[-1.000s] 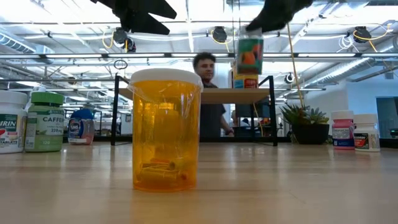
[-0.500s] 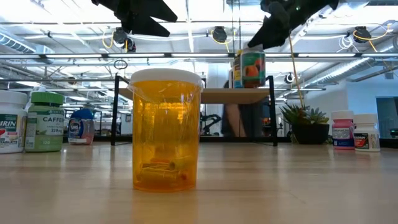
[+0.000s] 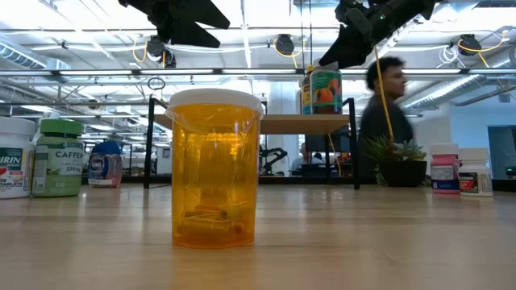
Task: Pick and place medicine bottles onto shelf by color
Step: Put the green pill bottle on the shelf
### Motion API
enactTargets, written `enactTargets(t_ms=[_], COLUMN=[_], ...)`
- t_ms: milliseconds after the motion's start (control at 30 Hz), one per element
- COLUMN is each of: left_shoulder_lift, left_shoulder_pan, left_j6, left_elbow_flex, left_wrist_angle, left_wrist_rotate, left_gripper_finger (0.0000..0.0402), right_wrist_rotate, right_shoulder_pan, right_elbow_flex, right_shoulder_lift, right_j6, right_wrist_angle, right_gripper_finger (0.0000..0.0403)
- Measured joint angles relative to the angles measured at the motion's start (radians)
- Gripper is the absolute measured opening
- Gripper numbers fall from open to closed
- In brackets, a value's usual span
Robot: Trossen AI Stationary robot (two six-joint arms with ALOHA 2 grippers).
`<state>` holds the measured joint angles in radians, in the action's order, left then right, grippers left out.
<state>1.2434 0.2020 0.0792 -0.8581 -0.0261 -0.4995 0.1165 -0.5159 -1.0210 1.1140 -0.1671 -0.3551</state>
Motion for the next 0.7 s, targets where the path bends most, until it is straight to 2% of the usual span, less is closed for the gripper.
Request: enactTargets(t_ms=[233, 700], left_shoulder_lift=[0.000, 0.000], left_shoulder_pan=[0.000, 0.000], left_j6=[0.003, 0.009], left_elbow_flex=[0.000, 0.000], left_wrist_angle=[0.000, 0.000], left_wrist_rotate=[0.000, 0.000], left_gripper_finger=[0.0385, 0.0385], right_wrist_rotate=[0.017, 0.018], right_shoulder_pan=[-0.008, -0.008], right_elbow_flex=[0.001, 0.002], right_shoulder_lift=[0.001, -0.012], right_j6=[-0.006, -0.039], right_wrist_angle=[0.012, 0.057], right_gripper_finger=[0.0257, 0.0258])
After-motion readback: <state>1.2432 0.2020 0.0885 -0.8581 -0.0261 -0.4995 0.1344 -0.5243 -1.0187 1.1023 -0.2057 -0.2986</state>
